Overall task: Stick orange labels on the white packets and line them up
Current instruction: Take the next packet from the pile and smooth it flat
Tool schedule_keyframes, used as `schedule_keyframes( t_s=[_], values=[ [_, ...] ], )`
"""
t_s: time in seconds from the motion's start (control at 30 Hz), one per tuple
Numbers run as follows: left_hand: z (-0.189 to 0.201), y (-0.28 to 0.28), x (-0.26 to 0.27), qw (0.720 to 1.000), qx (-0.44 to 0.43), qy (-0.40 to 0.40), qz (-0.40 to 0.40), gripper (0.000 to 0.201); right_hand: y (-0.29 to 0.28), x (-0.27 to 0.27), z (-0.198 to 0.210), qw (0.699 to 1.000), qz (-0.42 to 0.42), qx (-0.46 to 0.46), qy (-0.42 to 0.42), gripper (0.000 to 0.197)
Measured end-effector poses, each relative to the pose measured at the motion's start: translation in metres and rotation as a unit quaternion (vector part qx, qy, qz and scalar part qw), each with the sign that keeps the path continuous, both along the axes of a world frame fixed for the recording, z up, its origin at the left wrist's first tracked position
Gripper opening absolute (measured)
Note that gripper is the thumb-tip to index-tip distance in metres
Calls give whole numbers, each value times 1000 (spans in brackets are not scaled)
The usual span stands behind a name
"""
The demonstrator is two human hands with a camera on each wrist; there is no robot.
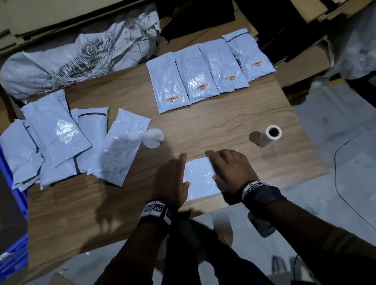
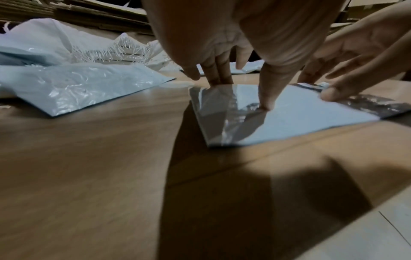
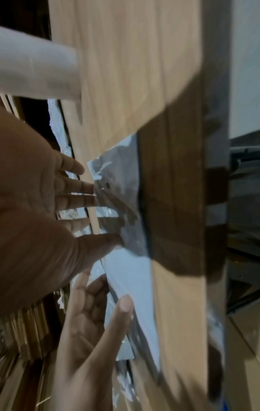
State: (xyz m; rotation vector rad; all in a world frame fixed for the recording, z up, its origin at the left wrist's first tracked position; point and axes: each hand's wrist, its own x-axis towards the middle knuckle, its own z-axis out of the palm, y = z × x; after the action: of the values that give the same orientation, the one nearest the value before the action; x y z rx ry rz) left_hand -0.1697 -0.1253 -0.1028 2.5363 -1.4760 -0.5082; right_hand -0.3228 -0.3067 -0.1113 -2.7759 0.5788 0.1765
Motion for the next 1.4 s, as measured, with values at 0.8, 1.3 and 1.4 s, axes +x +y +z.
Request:
schedule_keyframes(
  t_s=[0.8,1.3,1.4],
  values=[
    [-6,40,-30,997,-15,45,-64,58,27,-36,9,998,20,-42,38,40],
    [-35,9,-32,999,-15,-29,42,64,44,18,-18,996,44,77,2,62],
    [-42,11,-31,999,-8,-41,34,65,45,16,-31,998,39,55,15,64]
  ],
)
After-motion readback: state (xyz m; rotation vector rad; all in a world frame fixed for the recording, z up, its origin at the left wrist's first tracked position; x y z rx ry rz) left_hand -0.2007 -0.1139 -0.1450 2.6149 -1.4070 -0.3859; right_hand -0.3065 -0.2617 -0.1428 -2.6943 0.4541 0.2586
